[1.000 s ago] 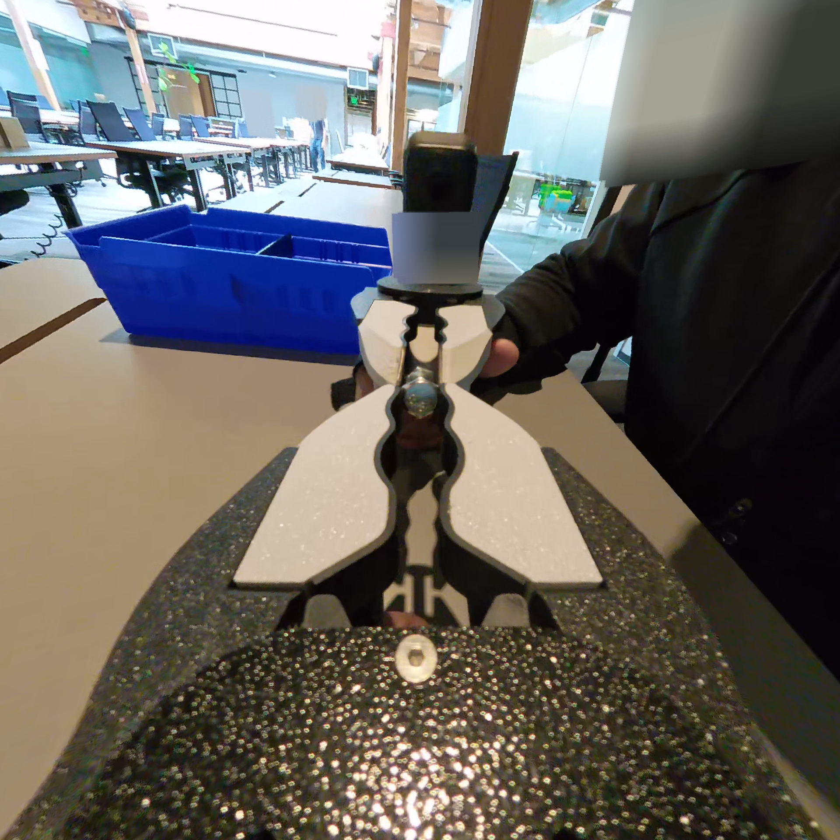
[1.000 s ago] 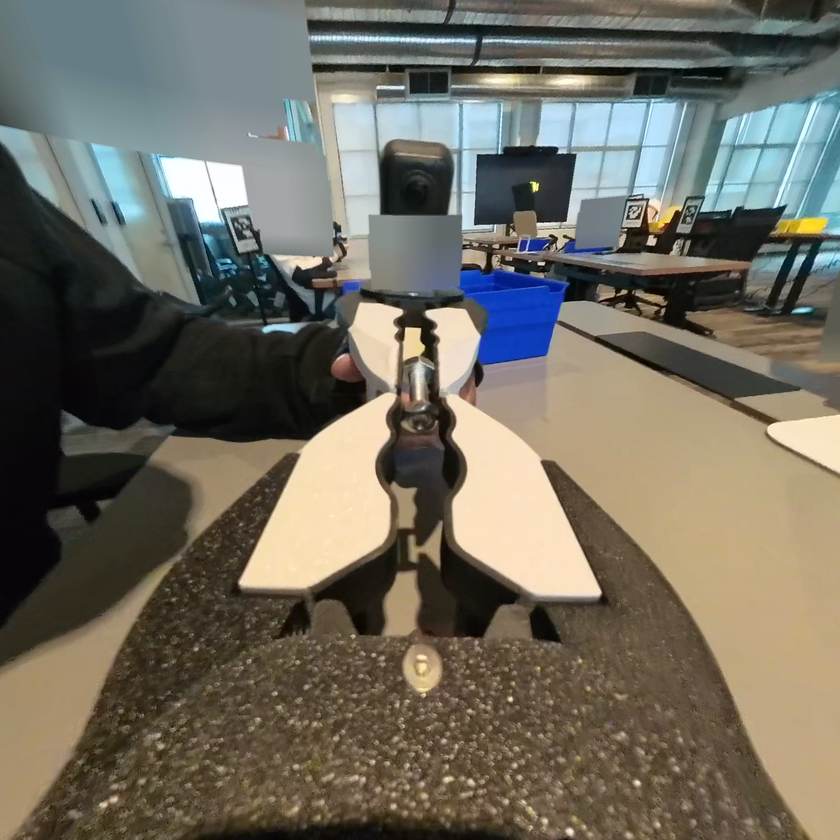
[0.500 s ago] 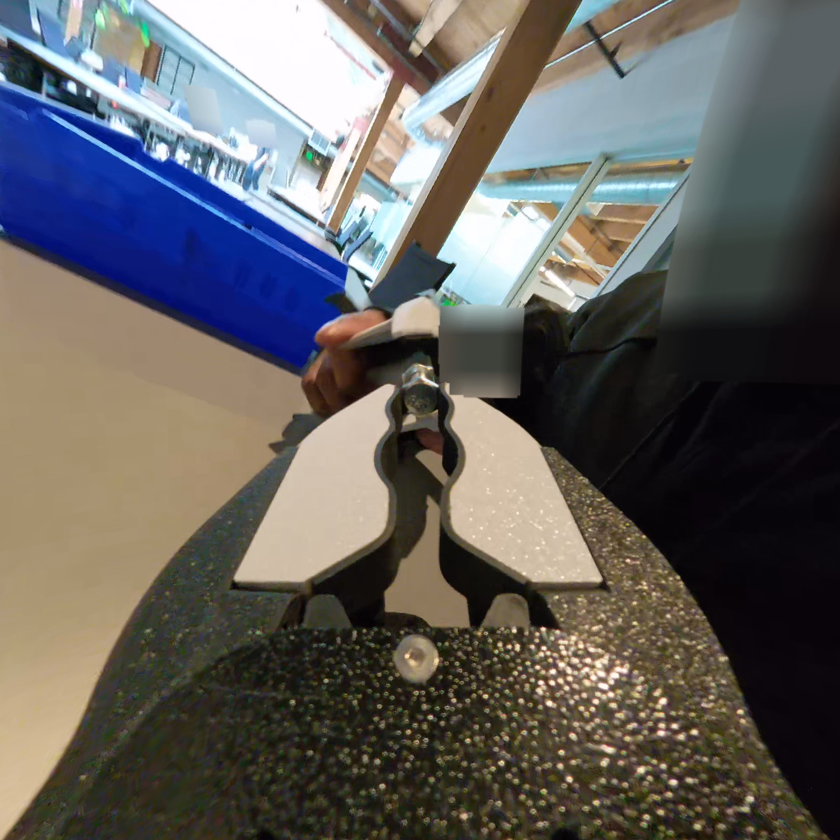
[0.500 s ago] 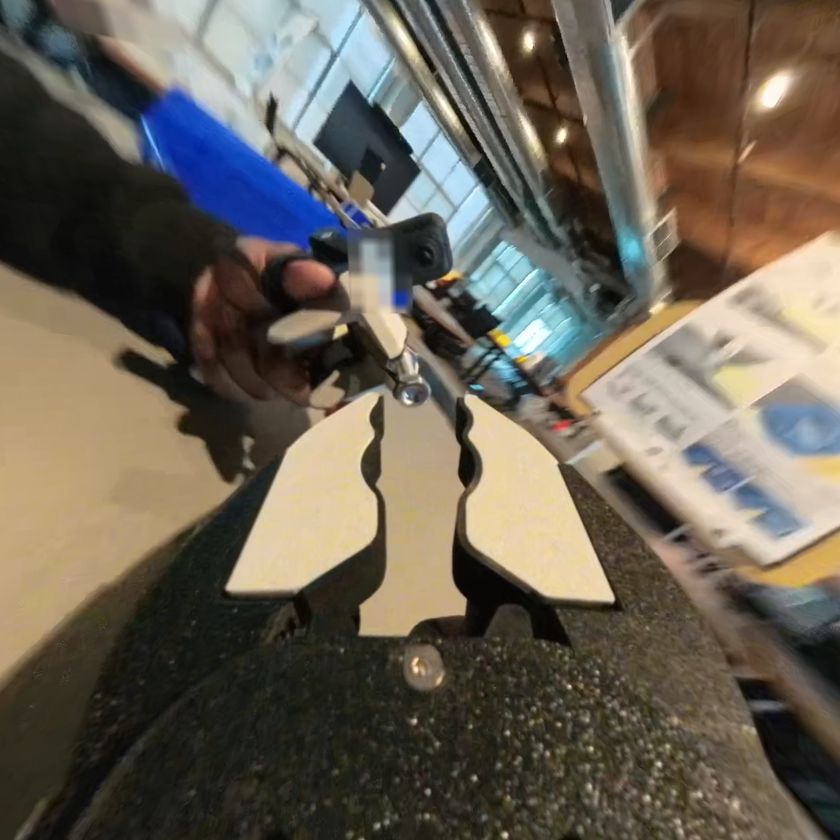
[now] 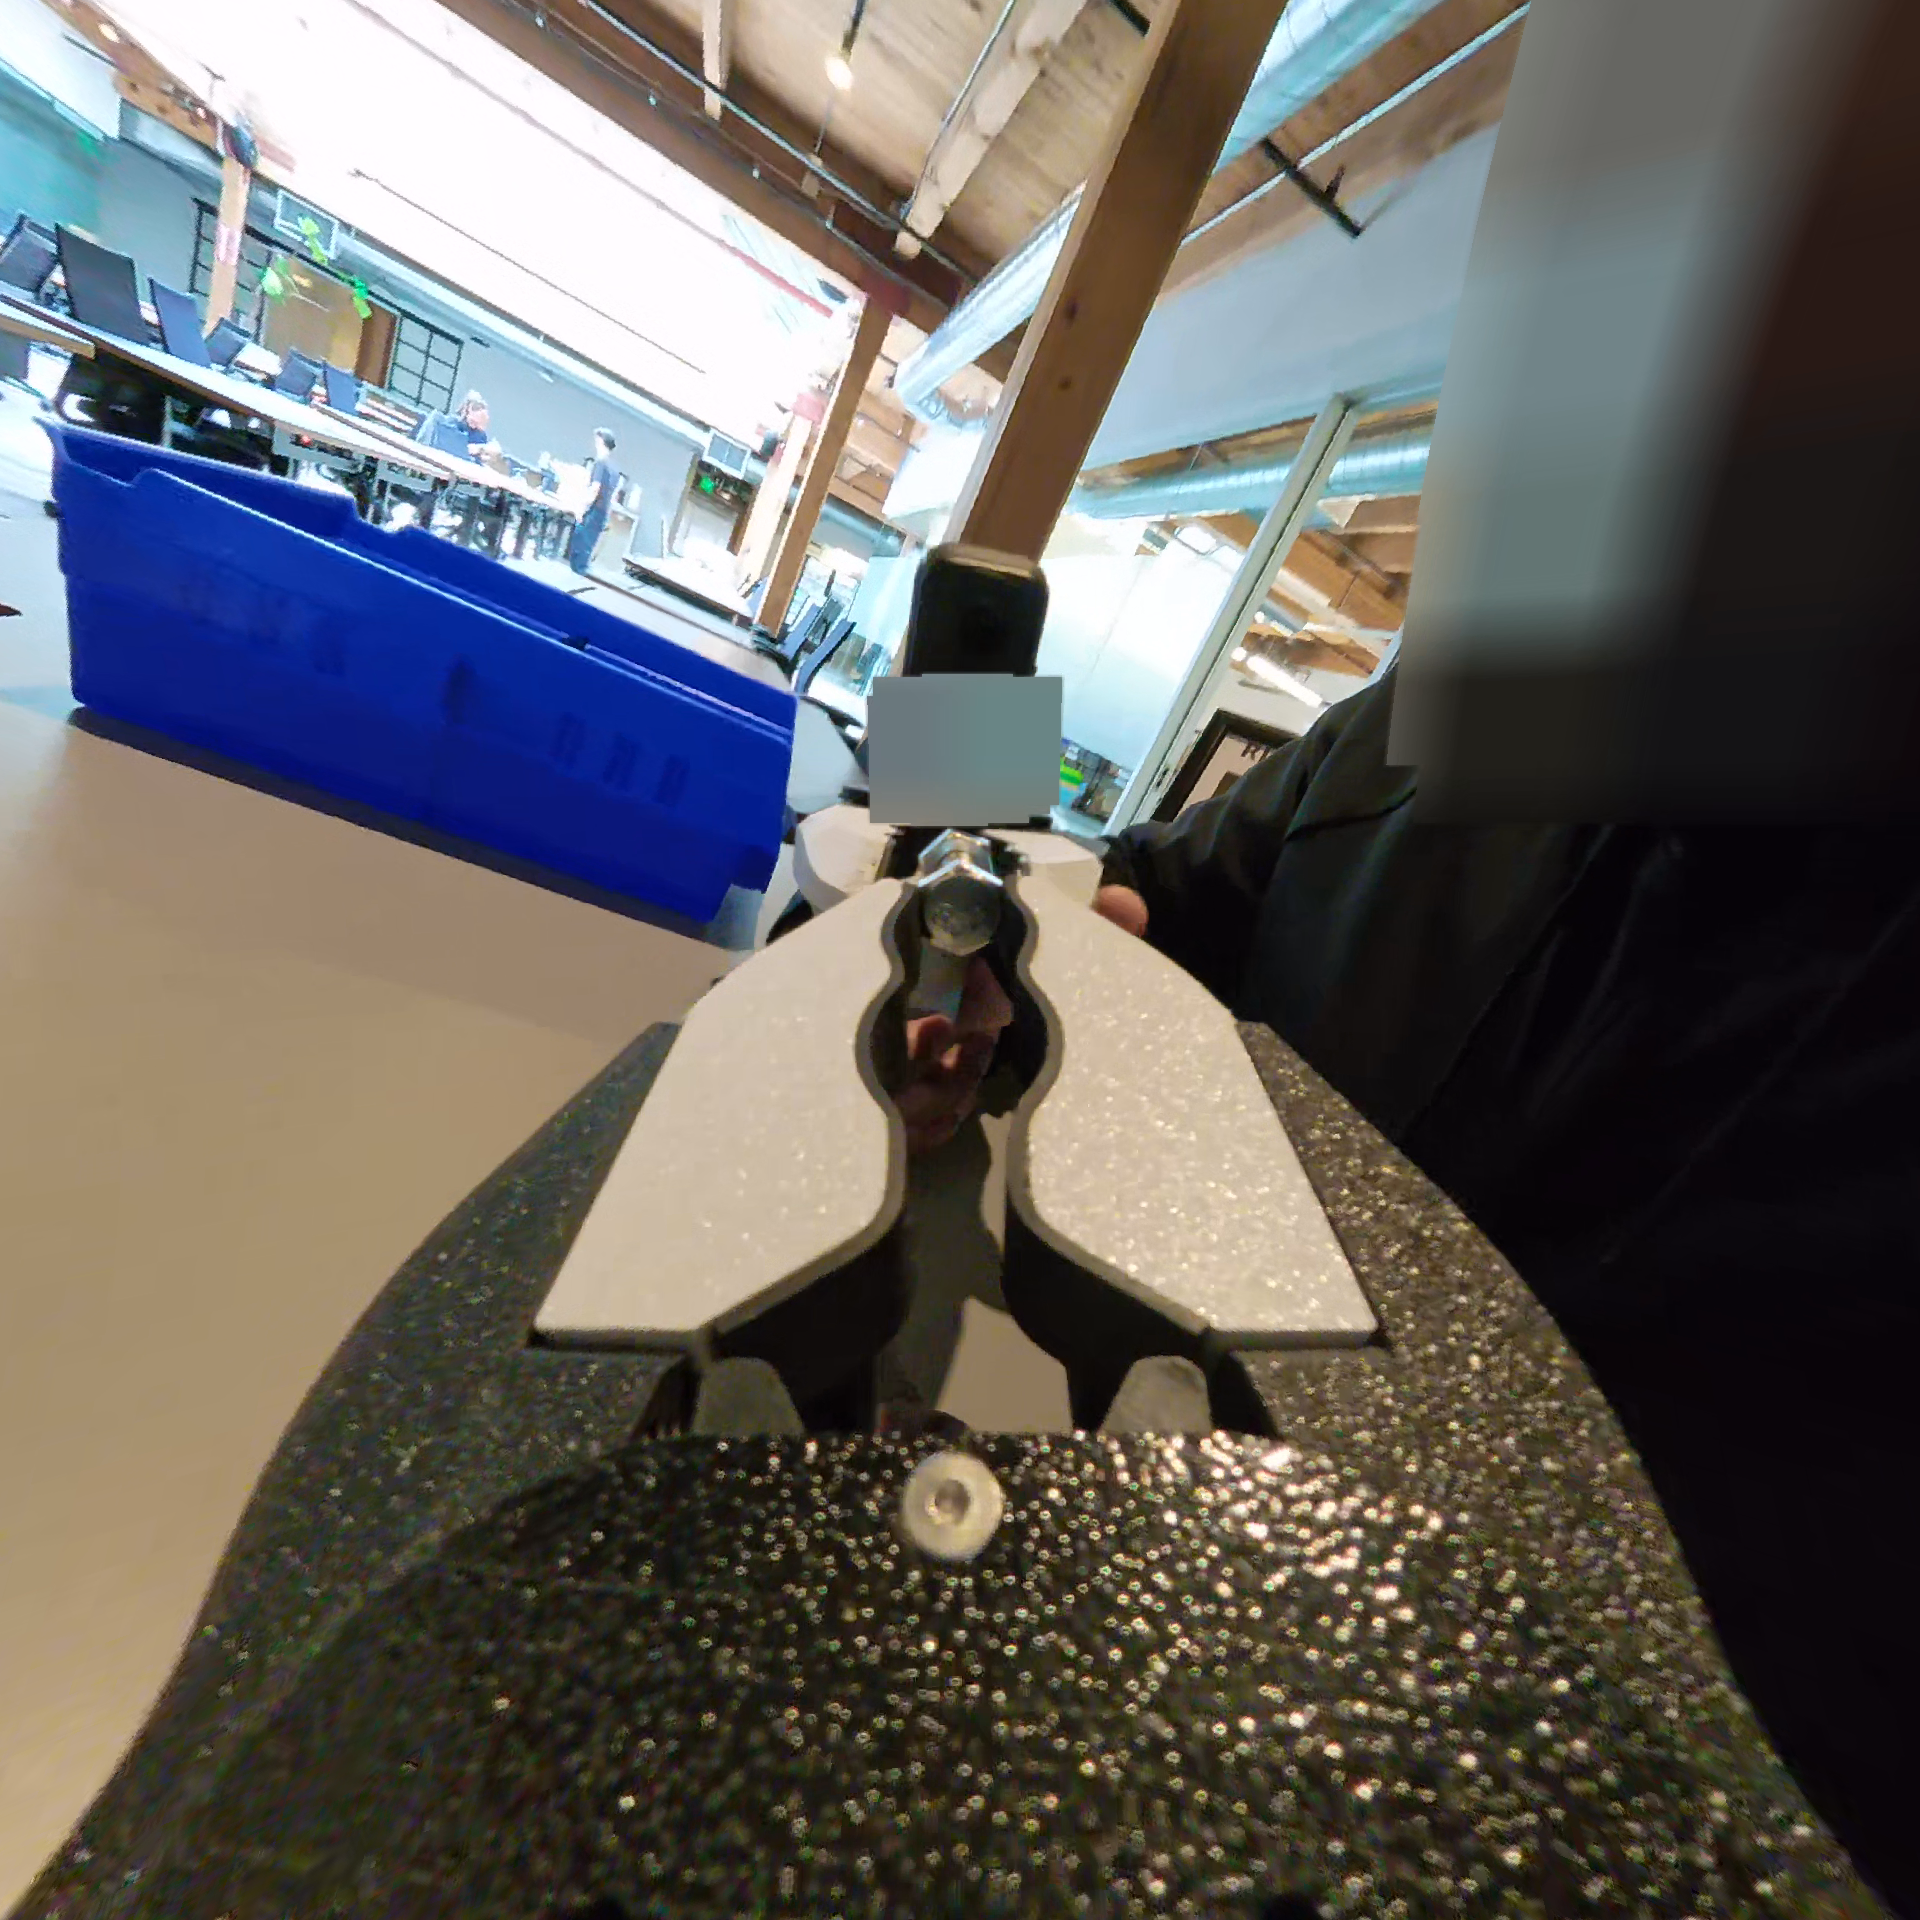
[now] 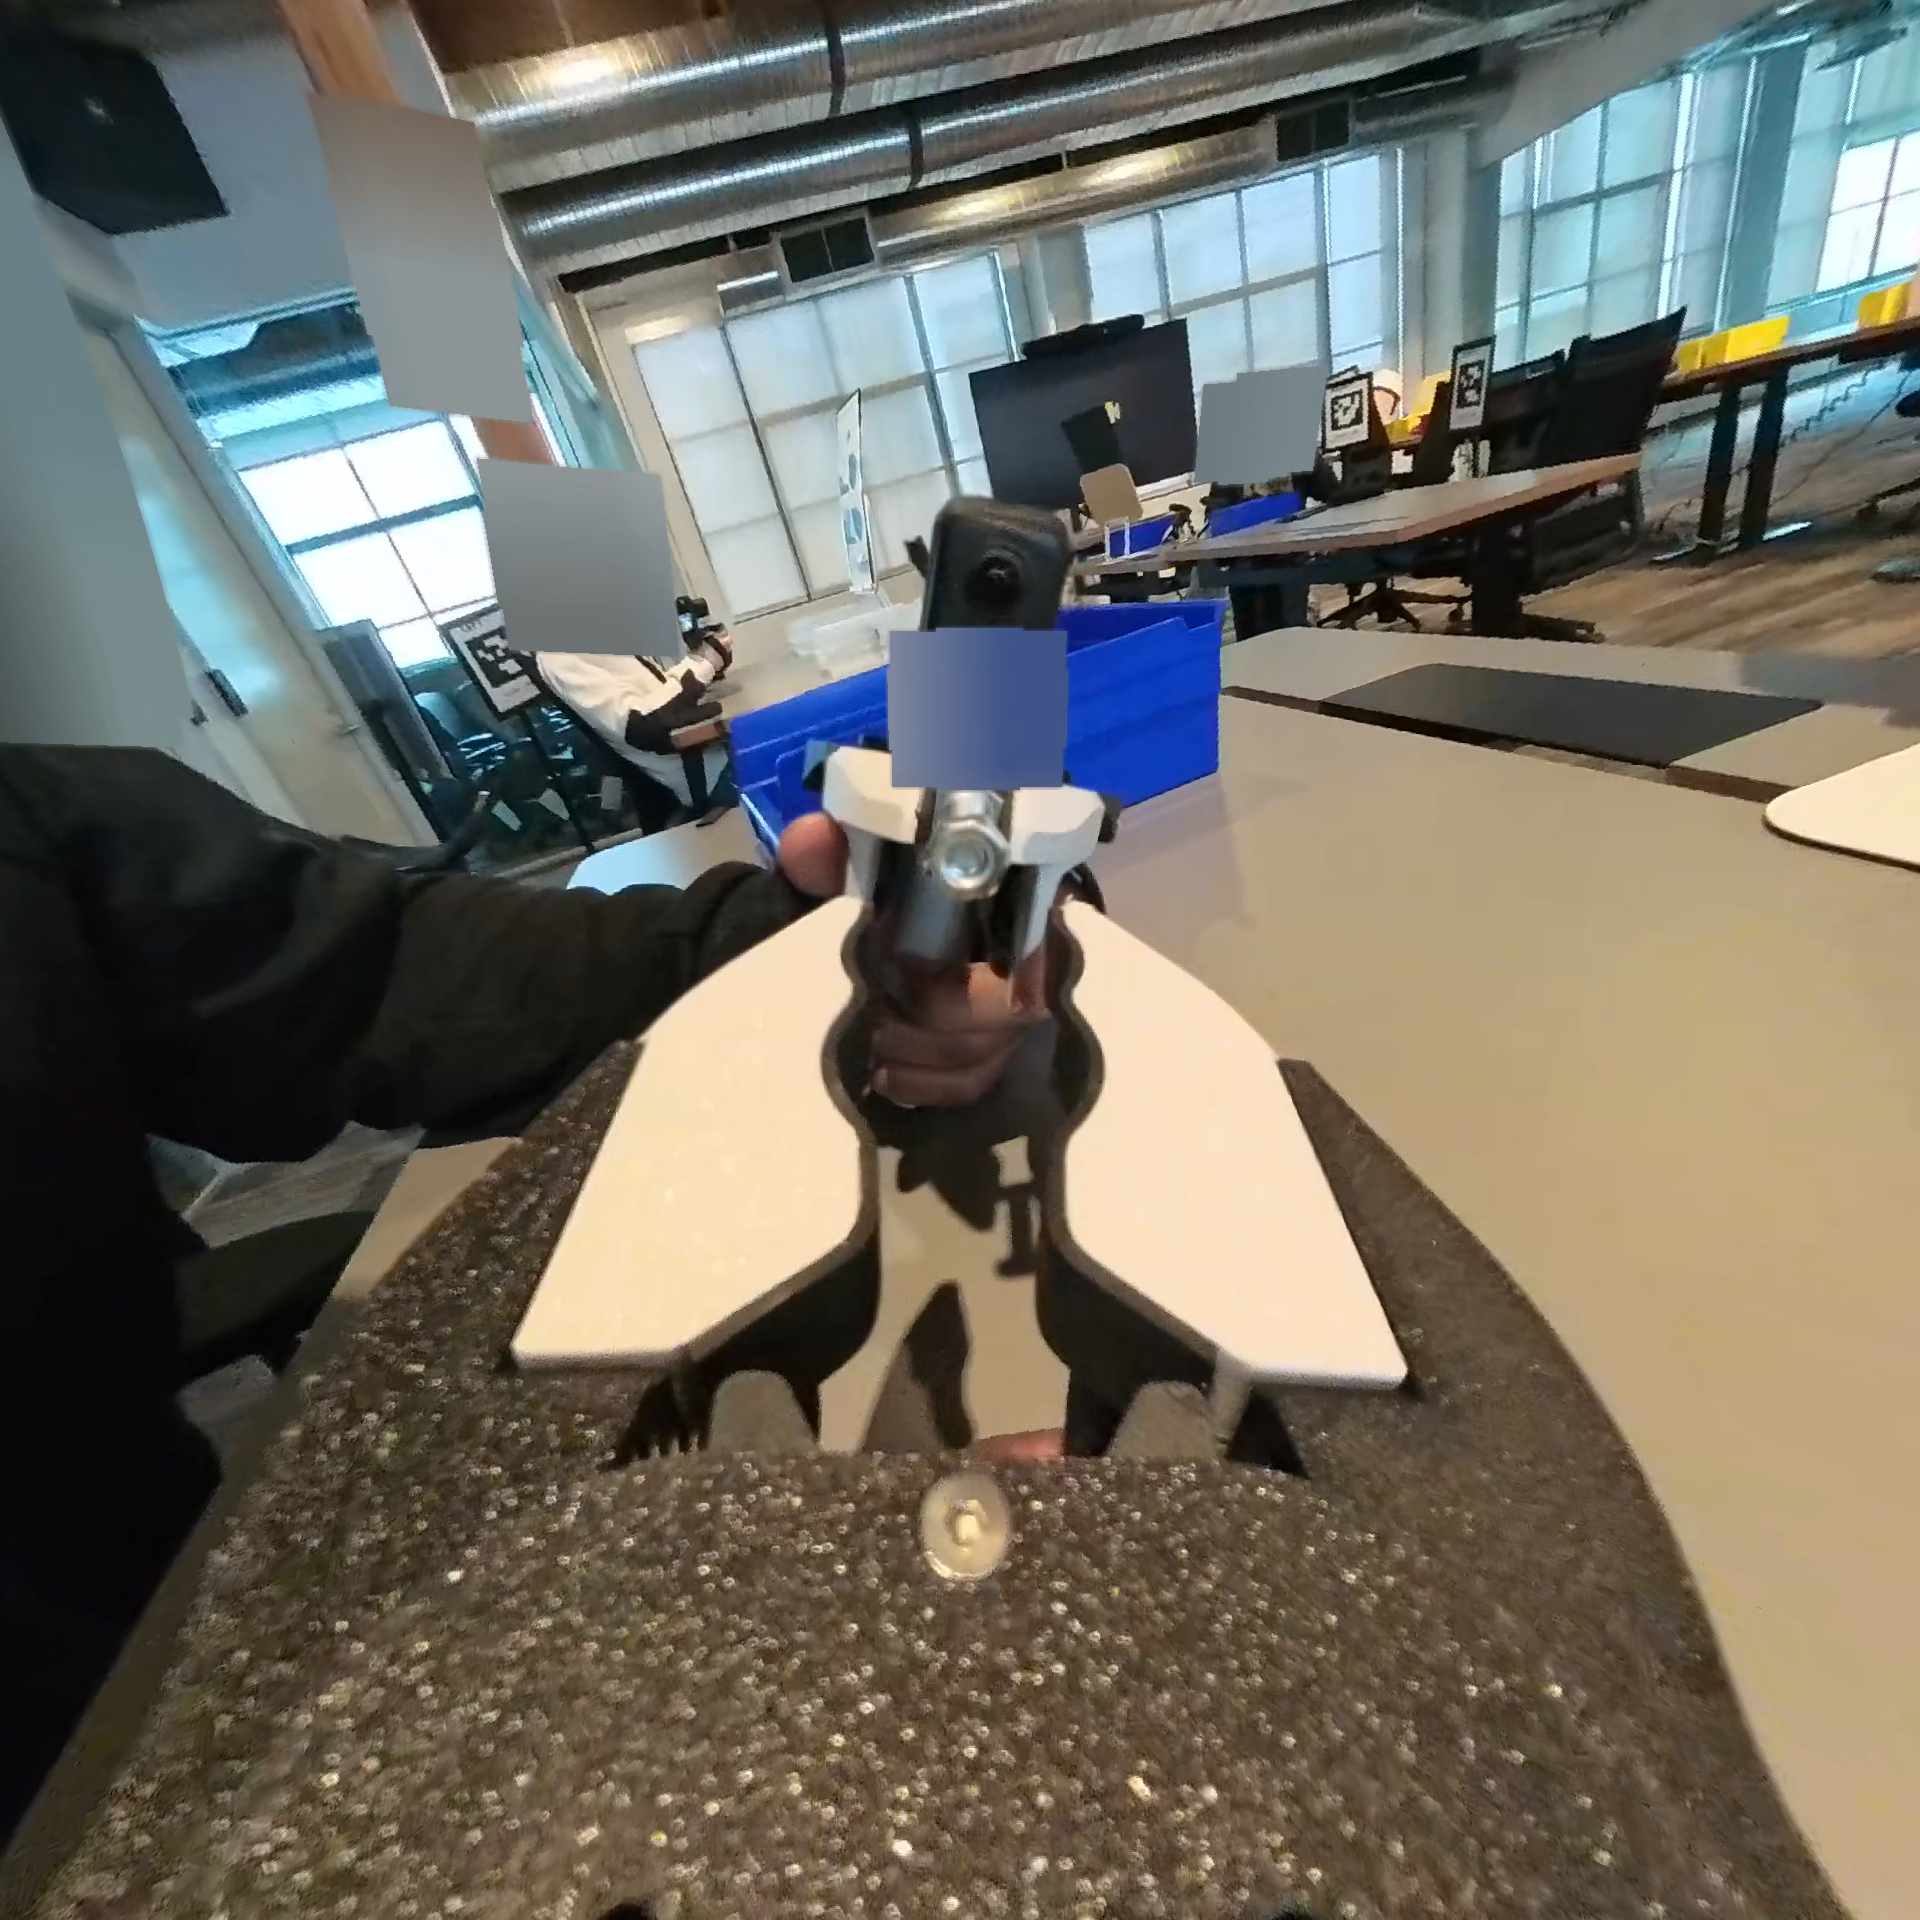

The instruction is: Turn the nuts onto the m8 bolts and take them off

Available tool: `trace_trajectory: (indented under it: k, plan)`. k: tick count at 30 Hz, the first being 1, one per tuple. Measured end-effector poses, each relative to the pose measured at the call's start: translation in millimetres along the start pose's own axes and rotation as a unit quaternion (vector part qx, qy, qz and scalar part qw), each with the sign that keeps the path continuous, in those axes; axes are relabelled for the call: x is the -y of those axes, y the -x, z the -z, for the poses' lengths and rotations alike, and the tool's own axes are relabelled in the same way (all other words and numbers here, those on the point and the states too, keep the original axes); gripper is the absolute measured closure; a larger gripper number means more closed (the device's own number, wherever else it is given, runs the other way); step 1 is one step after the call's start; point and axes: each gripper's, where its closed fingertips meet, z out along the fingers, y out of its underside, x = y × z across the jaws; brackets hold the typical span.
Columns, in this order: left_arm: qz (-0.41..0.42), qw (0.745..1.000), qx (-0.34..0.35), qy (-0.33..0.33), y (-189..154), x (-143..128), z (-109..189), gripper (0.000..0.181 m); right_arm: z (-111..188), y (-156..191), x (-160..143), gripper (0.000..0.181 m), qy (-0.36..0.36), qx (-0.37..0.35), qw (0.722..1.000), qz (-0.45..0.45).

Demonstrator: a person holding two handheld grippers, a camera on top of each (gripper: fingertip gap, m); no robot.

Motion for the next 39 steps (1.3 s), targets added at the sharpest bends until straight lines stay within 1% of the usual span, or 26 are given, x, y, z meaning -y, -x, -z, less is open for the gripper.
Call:
trace_trajectory:
  k: [4, 9, 12, 14, 16, 18, 19, 20, 21, 22, 23, 24, 25, 26, 28, 30, 32, 33, 35, 37, 39]
  plan:
    - [-0.037, 0.999, 0.011, 0.031, -1.5, -8.8, -5.5, 0.168, -1.1, 1.7, -4.2, 0.150, 0.009, 0.006, 1.000, -0.004]
    - [-0.071, 0.996, 0.023, 0.038, -1.2, -9.1, -4.6, 0.168, -0.6, 1.1, -3.6, 0.151, 0.010, 0.007, 1.000, -0.008]
    - [-0.088, 0.995, 0.029, 0.047, -0.8, -10.4, -4.3, 0.168, 0.0, 0.6, -3.0, 0.155, 0.009, 0.008, 1.000, -0.012]
    - [-0.096, 0.993, 0.031, 0.056, -0.9, -12.2, -4.4, 0.167, 0.8, 0.9, -1.6, 0.166, 0.007, 0.008, 1.000, -0.003]
    - [-0.095, 0.993, 0.037, 0.065, 1.2, -13.9, -3.3, 0.167, 1.0, -0.2, -3.1, 0.167, 0.015, -0.003, 0.999, 0.033]
    - [-0.064, 0.994, 0.032, 0.081, 2.1, -18.1, -2.1, 0.168, 1.1, -1.6, -7.2, 0.167, 0.031, -0.024, 0.992, 0.121]
    - [-0.032, 0.995, 0.026, 0.090, 2.3, -21.6, -1.3, 0.167, 1.6, -2.0, -10.1, 0.167, 0.039, -0.036, 0.981, 0.186]
    - [0.006, 0.995, 0.017, 0.099, 2.1, -25.3, -0.8, 0.168, 2.3, -2.1, -13.0, 0.167, 0.046, -0.049, 0.962, 0.265]
    - [0.036, 0.994, 0.008, 0.105, 1.5, -28.1, -0.8, 0.167, 3.4, -1.6, -15.9, 0.167, 0.050, -0.062, 0.931, 0.355]
    - [0.047, 0.993, 0.005, 0.107, 1.4, -29.3, -1.0, 0.167, 4.7, -0.8, -18.4, 0.166, 0.054, -0.075, 0.890, 0.446]
    - [0.045, 0.993, 0.007, 0.109, 1.7, -29.7, -1.2, 0.168, 5.8, -0.3, -20.7, 0.167, 0.060, -0.085, 0.848, 0.520]
    - [0.043, 0.993, 0.008, 0.110, 1.4, -30.1, -1.4, 0.167, 6.5, 0.1, -21.5, 0.167, 0.065, -0.093, 0.816, 0.566]
    - [0.042, 0.993, 0.005, 0.109, 0.6, -29.7, -1.4, 0.167, 6.9, 1.0, -20.9, 0.167, 0.064, -0.096, 0.807, 0.580]
    - [0.039, 0.994, 0.004, 0.101, 0.2, -27.6, -0.6, 0.167, 6.8, 2.5, -19.7, 0.165, 0.060, -0.094, 0.819, 0.563]
    - [0.031, 0.997, 0.000, 0.075, -0.3, -19.2, 2.5, 0.167, 5.5, 4.9, -18.1, 0.150, 0.050, -0.076, 0.873, 0.479]
    - [0.013, 0.999, 0.004, 0.049, 1.0, -10.2, 6.0, 0.167, 5.1, 6.3, -14.6, 0.146, 0.037, -0.055, 0.921, 0.384]
    - [-0.007, 0.999, 0.003, 0.034, 0.0, -5.2, 8.2, 0.168, 4.7, 7.2, -11.8, 0.144, 0.027, -0.036, 0.956, 0.290]
    - [-0.018, 0.999, 0.002, 0.028, -0.8, -3.6, 8.6, 0.168, 4.3, 7.4, -10.1, 0.144, 0.023, -0.028, 0.969, 0.244]
    - [-0.035, 0.999, -0.005, 0.013, -3.9, -0.1, 9.4, 0.167, 4.2, 8.1, -5.1, 0.146, 0.007, -0.015, 0.986, 0.166]
    - [-0.048, 0.999, -0.006, -0.001, -5.1, 3.3, 10.3, 0.168, 4.4, 6.8, -2.1, 0.148, -0.004, -0.012, 0.994, 0.112]
    - [-0.063, 0.998, -0.003, -0.003, -5.3, 3.9, 10.0, 0.167, 4.6, 5.9, -0.3, 0.148, -0.009, -0.013, 0.996, 0.084]
